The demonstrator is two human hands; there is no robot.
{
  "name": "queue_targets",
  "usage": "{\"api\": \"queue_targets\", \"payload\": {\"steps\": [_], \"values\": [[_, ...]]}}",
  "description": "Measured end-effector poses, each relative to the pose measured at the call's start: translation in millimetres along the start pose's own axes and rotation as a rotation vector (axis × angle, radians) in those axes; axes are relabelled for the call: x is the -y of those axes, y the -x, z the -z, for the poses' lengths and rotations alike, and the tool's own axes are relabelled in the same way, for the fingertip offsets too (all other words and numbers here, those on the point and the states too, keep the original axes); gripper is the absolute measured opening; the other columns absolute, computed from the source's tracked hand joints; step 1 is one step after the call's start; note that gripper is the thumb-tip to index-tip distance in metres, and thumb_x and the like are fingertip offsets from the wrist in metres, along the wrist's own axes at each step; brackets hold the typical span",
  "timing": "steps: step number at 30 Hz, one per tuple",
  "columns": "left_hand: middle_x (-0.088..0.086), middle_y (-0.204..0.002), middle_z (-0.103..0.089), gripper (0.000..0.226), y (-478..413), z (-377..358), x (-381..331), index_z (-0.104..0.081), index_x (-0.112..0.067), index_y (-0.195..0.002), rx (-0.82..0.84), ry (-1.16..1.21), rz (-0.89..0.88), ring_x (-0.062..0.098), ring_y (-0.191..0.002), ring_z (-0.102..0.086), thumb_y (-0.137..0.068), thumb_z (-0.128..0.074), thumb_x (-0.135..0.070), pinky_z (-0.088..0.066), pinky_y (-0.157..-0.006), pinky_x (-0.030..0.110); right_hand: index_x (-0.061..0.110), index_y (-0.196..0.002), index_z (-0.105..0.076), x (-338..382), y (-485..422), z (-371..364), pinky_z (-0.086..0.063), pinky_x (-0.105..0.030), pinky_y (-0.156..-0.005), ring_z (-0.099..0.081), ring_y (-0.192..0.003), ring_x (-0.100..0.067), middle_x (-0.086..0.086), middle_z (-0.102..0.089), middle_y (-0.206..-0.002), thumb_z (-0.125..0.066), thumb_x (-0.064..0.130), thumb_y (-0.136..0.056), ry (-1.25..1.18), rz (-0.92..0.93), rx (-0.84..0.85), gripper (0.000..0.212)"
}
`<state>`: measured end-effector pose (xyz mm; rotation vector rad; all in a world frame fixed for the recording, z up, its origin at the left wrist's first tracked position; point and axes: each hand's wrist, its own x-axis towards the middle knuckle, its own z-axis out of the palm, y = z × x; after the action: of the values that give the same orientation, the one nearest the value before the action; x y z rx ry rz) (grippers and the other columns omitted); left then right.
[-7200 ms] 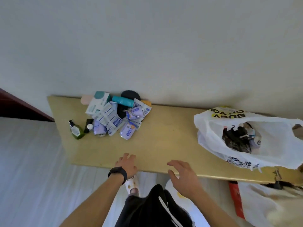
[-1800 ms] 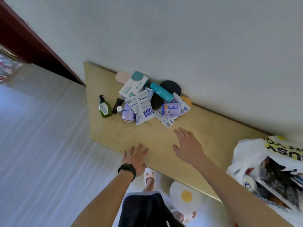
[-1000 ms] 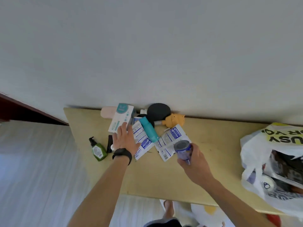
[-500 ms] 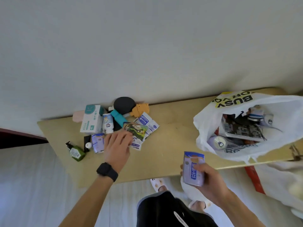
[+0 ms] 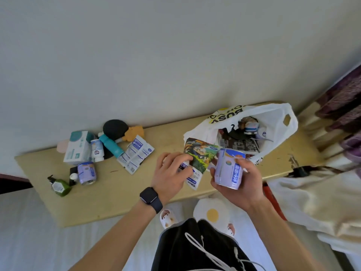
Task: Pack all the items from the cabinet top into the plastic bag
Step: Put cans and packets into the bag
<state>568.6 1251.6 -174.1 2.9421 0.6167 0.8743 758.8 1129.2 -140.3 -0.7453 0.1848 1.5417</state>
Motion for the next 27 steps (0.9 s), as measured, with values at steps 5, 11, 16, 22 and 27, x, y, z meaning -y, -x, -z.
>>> {"api": "queue_targets", "payload": {"steps": [5,11,16,22,27], "values": [[0.001,-0.124,-0.05,0.014,-30.2,-3.1,-6.0,-0.05,-0.021,-0.085,0.094,-0.018,-0.402,0.022,-0.108,-0.054,-0.09,-0.058,-0.01,-0.04,-0.1,0.043,0.008,-0.102,-0.074,31.8,40.1,41.2,-0.05,-0.034,-0.076,-0.061,-0.072,-0.025,-0.009,-0.065,-0.082,-0.065,0.04,-0.064,-0.185,0.051,0.014,0.051],[0.005,-0.131,-0.047,0.023,-77.9,-28.1,-34.4,-0.054,-0.017,-0.092,0.175,0.03,-0.465,0.026,-0.111,-0.053,-0.079,-0.07,-0.008,-0.036,-0.103,0.042,0.003,-0.115,-0.061,43.1,63.2,68.5,-0.052,-0.039,-0.07,-0.065,-0.068,-0.033,-0.017,-0.065,-0.087,-0.089,0.026,-0.042,0.026,0.042,-0.017,0.082],[0.003,-0.138,-0.051,0.097,-88.1,-54.1,-58.7,-0.044,-0.025,-0.136,0.548,0.012,-0.163,0.026,-0.121,-0.052,-0.052,-0.092,-0.023,-0.038,-0.107,0.047,0.009,-0.107,-0.069,47.7,66.4,85.1,-0.043,-0.036,-0.076,-0.066,-0.073,-0.028,-0.011,-0.067,-0.089,-0.089,0.026,-0.041,-0.121,0.128,-0.104,0.07],[-0.006,-0.14,-0.057,0.08,-108.0,-85.2,-64.3,-0.051,-0.032,-0.141,0.567,-0.024,0.03,0.026,-0.103,-0.066,-0.069,-0.071,-0.003,-0.046,-0.083,0.036,0.007,-0.104,-0.074,70.6,73.5,97.4,-0.046,-0.037,-0.072,-0.067,-0.075,-0.029,-0.018,-0.07,-0.11,-0.088,0.029,-0.044,-0.07,0.192,-0.144,0.065],[0.013,-0.114,-0.069,0.035,-133.3,-120.7,-54.1,-0.062,-0.018,-0.122,0.658,0.3,0.793,0.036,-0.097,-0.063,-0.103,-0.04,-0.038,-0.047,-0.074,0.036,0.007,-0.114,-0.07,84.3,89.2,111.2,-0.049,-0.036,-0.072,-0.066,-0.078,-0.028,-0.021,-0.065,-0.124,-0.086,0.031,-0.053,-0.06,0.238,-0.154,0.068]]}}
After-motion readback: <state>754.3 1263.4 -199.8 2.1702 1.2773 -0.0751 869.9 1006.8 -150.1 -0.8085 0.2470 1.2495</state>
